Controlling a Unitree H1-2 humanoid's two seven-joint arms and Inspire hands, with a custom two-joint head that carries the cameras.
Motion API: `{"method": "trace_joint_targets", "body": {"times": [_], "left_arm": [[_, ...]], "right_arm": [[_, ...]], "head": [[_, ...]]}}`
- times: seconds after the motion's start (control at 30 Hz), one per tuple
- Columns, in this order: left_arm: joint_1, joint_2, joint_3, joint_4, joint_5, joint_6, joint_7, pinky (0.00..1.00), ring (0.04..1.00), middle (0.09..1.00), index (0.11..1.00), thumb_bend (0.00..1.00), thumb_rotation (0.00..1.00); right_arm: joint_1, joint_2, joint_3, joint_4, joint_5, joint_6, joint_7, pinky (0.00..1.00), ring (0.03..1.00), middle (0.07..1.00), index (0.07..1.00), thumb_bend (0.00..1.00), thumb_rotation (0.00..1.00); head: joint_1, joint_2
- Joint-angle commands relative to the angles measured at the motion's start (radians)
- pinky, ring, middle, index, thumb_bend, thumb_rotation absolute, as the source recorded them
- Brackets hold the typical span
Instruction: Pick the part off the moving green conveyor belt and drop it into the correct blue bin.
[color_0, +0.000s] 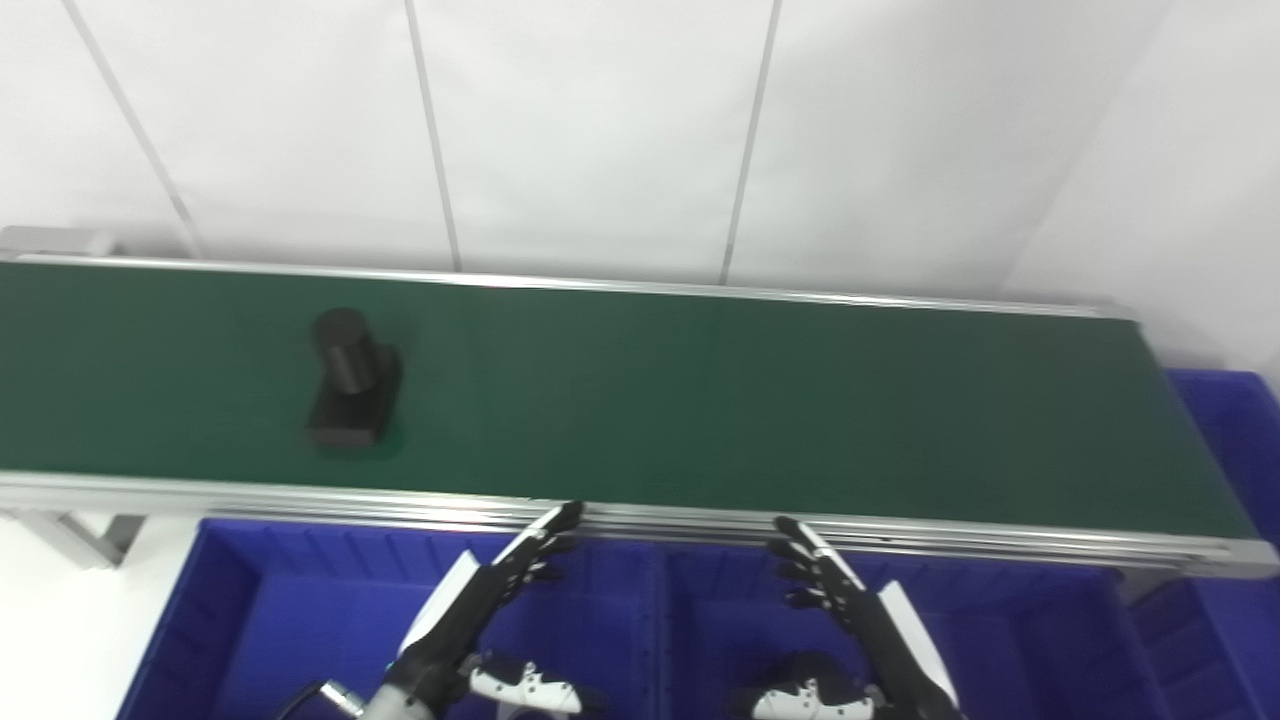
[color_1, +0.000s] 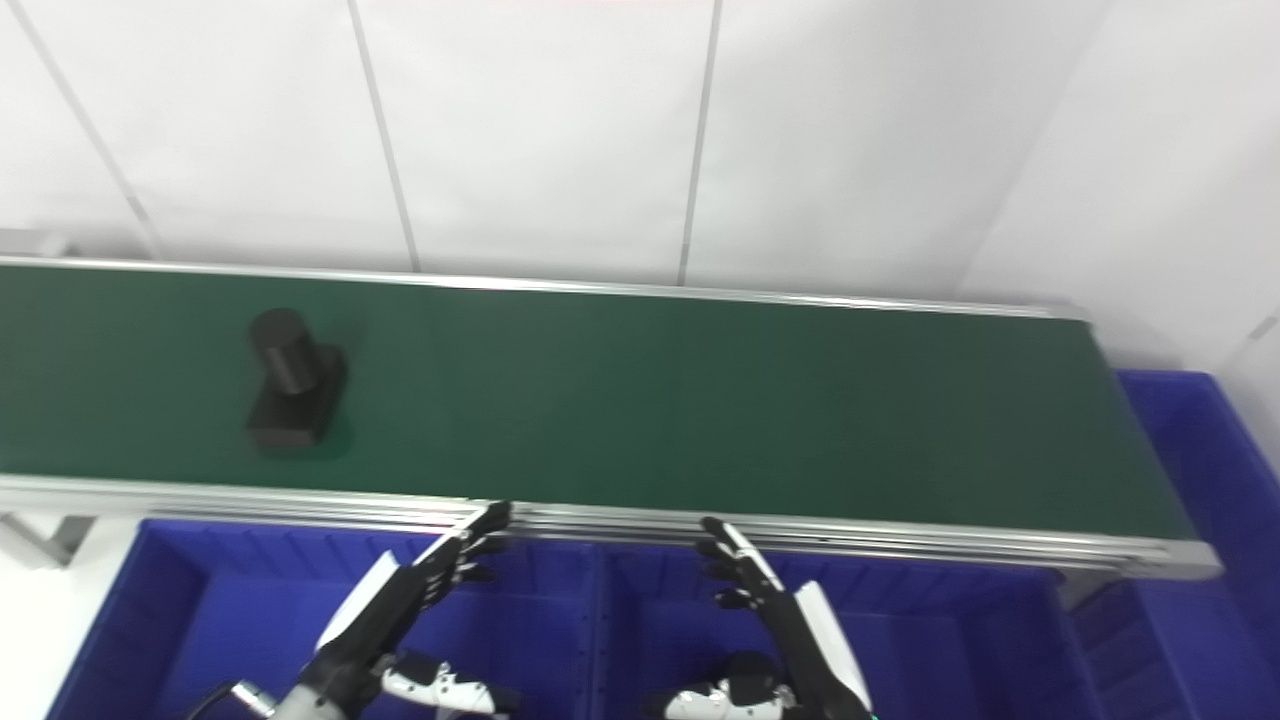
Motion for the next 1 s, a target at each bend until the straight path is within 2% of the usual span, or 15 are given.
{"method": "trace_joint_targets", "body": {"times": [0.0, 0.1, 0.37, 0.47, 0.53, 0.7, 0.97], "left_arm": [[-0.015, -0.018, -0.012, 0.014, 0.031, -0.062, 0.035, 0.77, 0.878, 0.931, 0.936, 0.80, 0.09], [-0.015, -0.038, -0.018, 0.048, 0.046, -0.091, 0.058, 0.77, 0.869, 0.916, 0.921, 0.82, 0.10], [-0.027, -0.059, -0.024, 0.097, 0.063, -0.122, 0.083, 0.73, 0.830, 0.891, 0.888, 0.85, 0.06], [-0.038, -0.064, -0.025, 0.120, 0.066, -0.137, 0.090, 0.71, 0.820, 0.880, 0.881, 0.87, 0.06], [-0.045, -0.066, -0.026, 0.136, 0.064, -0.147, 0.096, 0.71, 0.815, 0.876, 0.873, 0.88, 0.06], [-0.059, -0.066, -0.029, 0.164, 0.062, -0.165, 0.102, 0.70, 0.809, 0.871, 0.865, 0.89, 0.06], [-0.074, -0.076, -0.034, 0.188, 0.035, -0.165, 0.092, 0.71, 0.815, 0.872, 0.866, 0.90, 0.05]], "right_arm": [[0.001, -0.021, -0.012, -0.008, 0.034, -0.064, 0.000, 0.77, 0.863, 0.888, 0.957, 0.82, 0.11], [-0.001, -0.038, -0.016, 0.014, 0.061, -0.084, 0.001, 0.77, 0.872, 0.901, 0.968, 0.81, 0.09], [-0.006, -0.043, -0.021, 0.046, 0.070, -0.107, -0.015, 0.79, 0.880, 0.913, 0.987, 0.79, 0.01], [-0.008, -0.040, -0.028, 0.059, 0.088, -0.124, -0.020, 0.83, 0.903, 0.927, 0.998, 0.79, 0.00], [-0.009, -0.030, -0.036, 0.072, 0.102, -0.165, -0.037, 0.85, 0.900, 0.924, 1.000, 0.78, 0.00], [-0.021, -0.017, -0.050, 0.103, 0.116, -0.273, -0.069, 0.83, 0.881, 0.912, 0.996, 0.76, 0.01], [-0.079, 0.000, -0.076, 0.022, 0.145, -0.310, -0.082, 0.75, 0.841, 0.878, 0.959, 0.77, 0.11]], "head": [[0.009, -0.004], [0.084, -0.052], [0.143, -0.118], [0.141, -0.128], [0.129, -0.139], [0.110, -0.149], [0.102, -0.158]]}}
